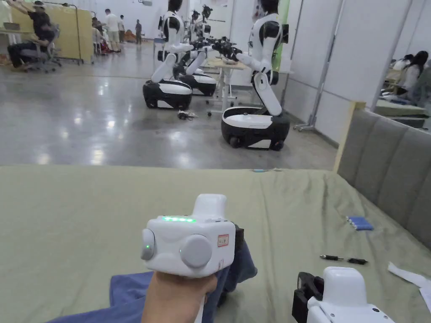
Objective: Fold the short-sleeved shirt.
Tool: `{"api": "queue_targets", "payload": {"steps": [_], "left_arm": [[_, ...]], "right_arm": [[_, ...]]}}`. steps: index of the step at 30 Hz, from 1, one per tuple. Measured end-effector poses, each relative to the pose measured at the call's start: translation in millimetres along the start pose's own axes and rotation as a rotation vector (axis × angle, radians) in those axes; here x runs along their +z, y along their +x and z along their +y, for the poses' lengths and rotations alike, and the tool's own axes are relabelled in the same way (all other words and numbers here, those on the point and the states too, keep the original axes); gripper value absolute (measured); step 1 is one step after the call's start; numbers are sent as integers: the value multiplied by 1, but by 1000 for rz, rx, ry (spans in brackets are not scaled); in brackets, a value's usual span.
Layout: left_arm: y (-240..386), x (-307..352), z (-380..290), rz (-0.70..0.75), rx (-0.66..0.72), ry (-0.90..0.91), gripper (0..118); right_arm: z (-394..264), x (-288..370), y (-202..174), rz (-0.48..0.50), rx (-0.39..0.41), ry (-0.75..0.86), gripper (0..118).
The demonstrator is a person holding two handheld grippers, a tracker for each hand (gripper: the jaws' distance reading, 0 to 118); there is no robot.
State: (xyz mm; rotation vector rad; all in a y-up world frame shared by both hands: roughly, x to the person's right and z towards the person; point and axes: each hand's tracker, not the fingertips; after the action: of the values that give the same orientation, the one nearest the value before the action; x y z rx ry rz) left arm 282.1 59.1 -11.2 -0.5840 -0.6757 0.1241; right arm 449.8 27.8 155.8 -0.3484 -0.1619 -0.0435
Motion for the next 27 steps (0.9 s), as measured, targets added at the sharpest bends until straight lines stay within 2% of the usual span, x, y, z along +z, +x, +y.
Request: {"api": "queue_targets", "payload": {"steps": [5, 9, 11, 12, 13, 14, 19, 21, 22, 23, 24, 25, 26, 27], "left_arm": [[24, -73, -37, 59, -7, -152, 5], [15, -107, -70, 136, -14, -276, 5], [6, -101, -76, 138, -14, -265, 7], [6, -93, -77, 135, -16, -250, 17], [6, -83, -75, 174, -47, -223, 54], [8, -67, -76, 161, -72, -183, 77], [11, 26, -92, 174, -149, -36, 79], [5, 57, -106, 192, -149, -26, 77], [0, 73, -115, 195, -149, -27, 71], [-1, 83, -122, 205, -153, -36, 50], [-5, 96, -132, 232, -161, -41, 12], [-10, 104, -140, 274, -165, -45, 4], [-22, 112, -147, 311, -132, -48, 4], [-32, 118, -152, 268, -99, -81, 4]], "right_arm": [[-13, -4, 46, -59, -44, -24, 3], [-21, -10, 60, -72, -62, -42, 3], [-22, -12, 60, -65, -66, -44, 3], [-22, -12, 59, -60, -64, -46, 3], [-22, -12, 57, -53, -59, -46, 3], [-21, -12, 54, -46, -55, -48, 3], [-18, -3, 30, 2, -43, -43, 3], [-19, 0, 16, 12, -35, -44, 3], [-20, 2, 8, 26, -33, -42, 3], [-21, 3, 1, 33, -34, -41, 3], [-23, 5, -9, 41, -33, -42, 3], [-25, 5, -16, 50, -32, -43, 3], [-26, 5, -25, 63, -32, -49, 3], [-28, 5, -33, 79, -31, -58, 3]]}}
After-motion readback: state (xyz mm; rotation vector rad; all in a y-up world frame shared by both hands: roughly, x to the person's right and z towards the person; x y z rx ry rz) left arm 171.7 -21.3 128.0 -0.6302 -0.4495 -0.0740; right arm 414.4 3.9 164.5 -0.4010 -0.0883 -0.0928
